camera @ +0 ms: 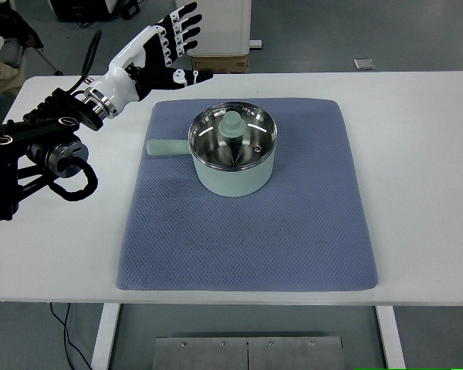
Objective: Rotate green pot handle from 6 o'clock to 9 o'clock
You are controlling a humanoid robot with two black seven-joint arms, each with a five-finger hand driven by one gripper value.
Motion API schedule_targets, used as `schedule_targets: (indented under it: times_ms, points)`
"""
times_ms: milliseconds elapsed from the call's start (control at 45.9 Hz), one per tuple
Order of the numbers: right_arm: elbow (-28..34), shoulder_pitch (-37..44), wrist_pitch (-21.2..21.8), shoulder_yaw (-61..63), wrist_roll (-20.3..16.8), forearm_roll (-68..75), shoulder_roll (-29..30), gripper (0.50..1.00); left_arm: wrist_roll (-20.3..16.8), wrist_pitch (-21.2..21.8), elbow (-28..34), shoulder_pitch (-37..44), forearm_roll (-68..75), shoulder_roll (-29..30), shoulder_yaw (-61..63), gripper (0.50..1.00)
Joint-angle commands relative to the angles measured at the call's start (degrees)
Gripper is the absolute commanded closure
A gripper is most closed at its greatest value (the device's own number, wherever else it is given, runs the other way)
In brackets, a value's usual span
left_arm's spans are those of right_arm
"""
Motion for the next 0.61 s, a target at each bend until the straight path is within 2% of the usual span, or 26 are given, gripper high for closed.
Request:
schedule_targets:
  times_ms: [0,348,588]
  points:
    - [0.0,0.0,0.0,0.01,0.0,-0.04,0.0,0.5,0.0,0.51,0.74,0.61,-1.81,-0.03,0.01,0.5]
    - [0.0,0.0,0.0,0.01,0.0,-0.04,0.0,0.5,0.0,4.9,3.11,1.84,-7.7,-1.43,-0.43,0.5]
    - [0.0,0.0,0.0,0.01,0.0,-0.03,0.0,0.5,0.0,5.43,6.01,5.27,-11.31,-1.78,-0.87,0.5]
